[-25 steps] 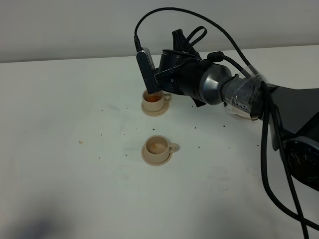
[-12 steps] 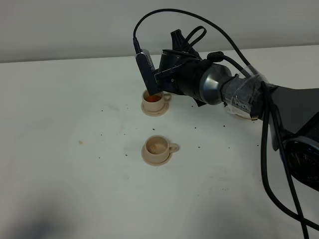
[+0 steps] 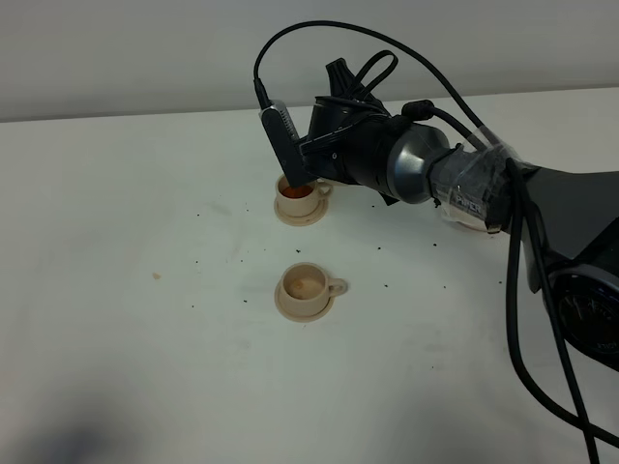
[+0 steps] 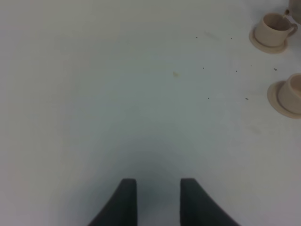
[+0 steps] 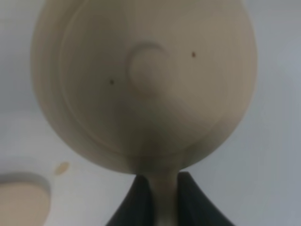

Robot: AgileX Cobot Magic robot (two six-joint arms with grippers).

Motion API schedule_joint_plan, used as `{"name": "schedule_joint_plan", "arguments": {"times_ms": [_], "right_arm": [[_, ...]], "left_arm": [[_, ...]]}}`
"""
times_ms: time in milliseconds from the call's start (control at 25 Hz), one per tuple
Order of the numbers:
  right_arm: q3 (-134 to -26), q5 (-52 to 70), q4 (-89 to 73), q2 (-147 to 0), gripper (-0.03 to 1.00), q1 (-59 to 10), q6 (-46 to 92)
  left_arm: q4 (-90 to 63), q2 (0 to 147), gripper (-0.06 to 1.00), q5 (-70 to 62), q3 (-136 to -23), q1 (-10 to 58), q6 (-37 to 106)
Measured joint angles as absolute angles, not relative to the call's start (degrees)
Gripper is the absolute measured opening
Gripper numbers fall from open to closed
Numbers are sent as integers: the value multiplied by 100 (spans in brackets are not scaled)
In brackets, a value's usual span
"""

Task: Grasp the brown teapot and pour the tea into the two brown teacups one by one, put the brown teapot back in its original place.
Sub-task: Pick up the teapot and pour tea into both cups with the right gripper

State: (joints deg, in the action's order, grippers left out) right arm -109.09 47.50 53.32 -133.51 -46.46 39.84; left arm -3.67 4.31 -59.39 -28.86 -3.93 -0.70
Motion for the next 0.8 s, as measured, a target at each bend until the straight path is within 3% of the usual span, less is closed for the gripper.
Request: {"name": "schedule_joint_plan", "arguments": {"times_ms": [800], "right_arm": [[-10909,4676,5349,-13351,10,-4599,4031]], "left_arm": [[-367,431,25,-5939,-2886,-393,-70]]}}
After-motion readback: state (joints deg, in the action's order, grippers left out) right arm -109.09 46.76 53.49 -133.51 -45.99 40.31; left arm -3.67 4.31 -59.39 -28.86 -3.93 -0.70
